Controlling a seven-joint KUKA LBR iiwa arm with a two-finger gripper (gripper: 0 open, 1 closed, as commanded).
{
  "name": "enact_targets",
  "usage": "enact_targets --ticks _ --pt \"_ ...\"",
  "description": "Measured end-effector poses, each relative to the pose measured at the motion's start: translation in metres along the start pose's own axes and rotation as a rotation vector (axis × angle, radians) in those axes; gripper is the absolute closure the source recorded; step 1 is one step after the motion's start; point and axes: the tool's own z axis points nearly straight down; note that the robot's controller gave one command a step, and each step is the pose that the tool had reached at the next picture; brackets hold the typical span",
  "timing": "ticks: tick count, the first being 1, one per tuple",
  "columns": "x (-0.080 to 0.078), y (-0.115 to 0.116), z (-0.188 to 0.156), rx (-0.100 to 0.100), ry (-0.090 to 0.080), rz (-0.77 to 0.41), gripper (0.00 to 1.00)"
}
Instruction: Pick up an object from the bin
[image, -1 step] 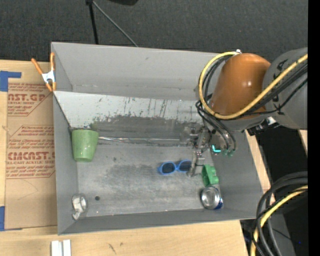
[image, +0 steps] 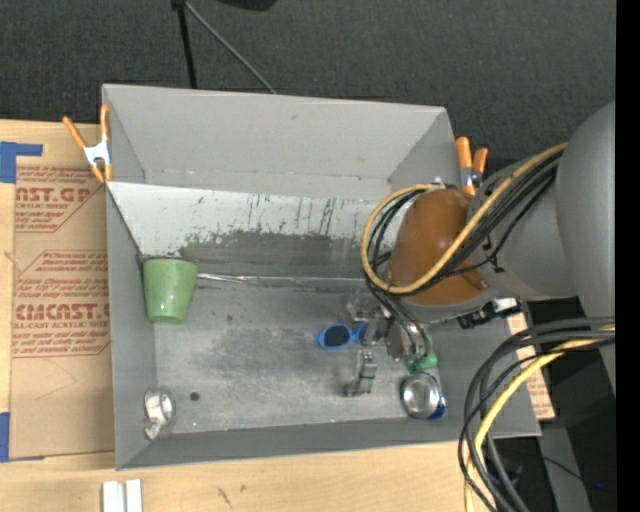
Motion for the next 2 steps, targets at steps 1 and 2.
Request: enact_targets --ticks 1,2 --pt "-0.003 -0.003 -0.036 0.0 -0.01 0.052 0.0" --pt "-0.001 -0.018 -0.034 0.0 -0.007 0.103 0.0"
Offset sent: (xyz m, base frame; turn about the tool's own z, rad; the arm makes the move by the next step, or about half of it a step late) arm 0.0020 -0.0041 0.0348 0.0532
